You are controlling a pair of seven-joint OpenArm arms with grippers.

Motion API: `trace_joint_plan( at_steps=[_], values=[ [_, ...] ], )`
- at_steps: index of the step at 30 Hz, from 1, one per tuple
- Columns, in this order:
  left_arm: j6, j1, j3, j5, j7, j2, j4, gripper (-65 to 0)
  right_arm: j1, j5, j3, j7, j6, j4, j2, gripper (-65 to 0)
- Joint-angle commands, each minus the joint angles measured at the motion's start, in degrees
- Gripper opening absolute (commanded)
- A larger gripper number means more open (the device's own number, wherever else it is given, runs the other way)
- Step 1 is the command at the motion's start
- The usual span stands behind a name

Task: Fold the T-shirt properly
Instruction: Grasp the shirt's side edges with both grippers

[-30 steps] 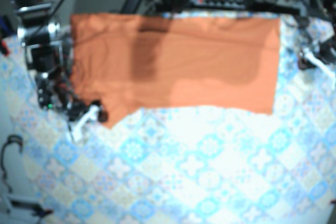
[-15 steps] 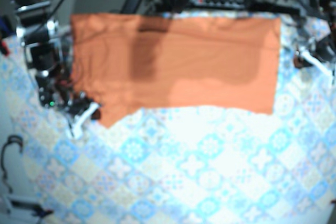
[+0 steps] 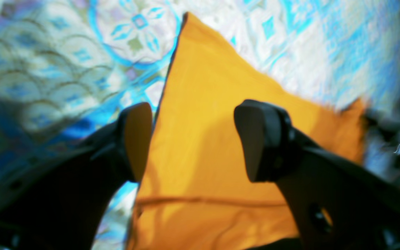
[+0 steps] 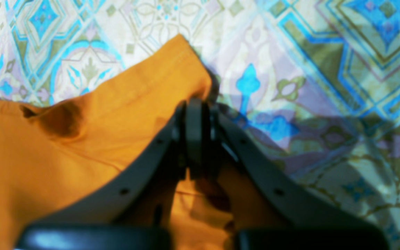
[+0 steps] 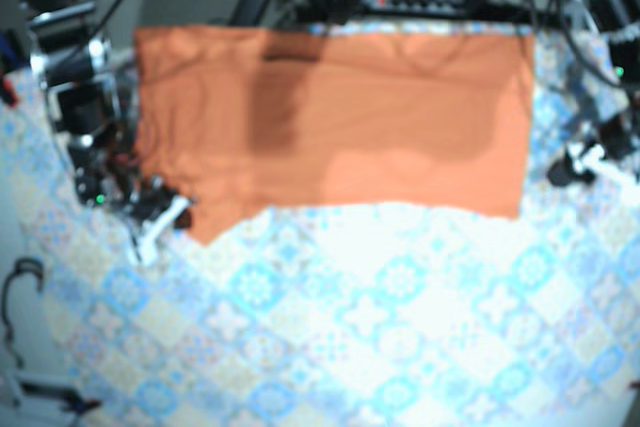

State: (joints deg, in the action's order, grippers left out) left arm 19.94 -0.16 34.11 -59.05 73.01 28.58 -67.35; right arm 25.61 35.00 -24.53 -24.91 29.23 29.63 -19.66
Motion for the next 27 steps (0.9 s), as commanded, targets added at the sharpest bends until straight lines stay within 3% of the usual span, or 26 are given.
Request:
trace_joint_plan(
  at_steps=[1,6,10,15,19,24,27],
  values=[
    [0.4,-2.7,0.3,-1.0,-0.4,1.4,3.1,-24.6,-2.6,-4.7,-1.6,-10.5,1.2,-1.3,2.3,-64.8],
    [0.4,-10.7,0.2,-1.0,-0.7,0.9,16.1,-24.6,-2.6,-4.7,-1.6,-10.4,1.2,-1.3,2.2,-64.8],
    [0.2,-14.5,0.0,0.3,-2.7,-0.4,18.0,-24.7,-2.6,-4.7,-1.6,-10.6,1.2,-1.3,2.2,-64.8],
    [-0.1,-19.6,-2.7,9.5,-4.3,-2.2,18.1,-25.0,-2.6,-4.7,-1.6,-10.7,1.2,-1.3,2.2,-64.8],
    [-0.1,-22.3,-6.1,15.7,-8.7,-2.3,22.2,-25.0,-2.6,-4.7,-1.6,-10.7,1.2,-1.3,2.0,-64.8],
    [-0.1,-26.6,-8.2,18.7,-15.7,-1.9,36.5,-25.1,-2.6,-4.7,-1.6,-10.7,1.2,-1.3,1.9,-64.8],
    [-0.1,-27.1,-8.5,20.3,-18.2,-2.2,39.3,-25.1,-2.6,-4.7,-1.6,-10.7,1.2,-1.3,1.9,-64.8]
  ],
)
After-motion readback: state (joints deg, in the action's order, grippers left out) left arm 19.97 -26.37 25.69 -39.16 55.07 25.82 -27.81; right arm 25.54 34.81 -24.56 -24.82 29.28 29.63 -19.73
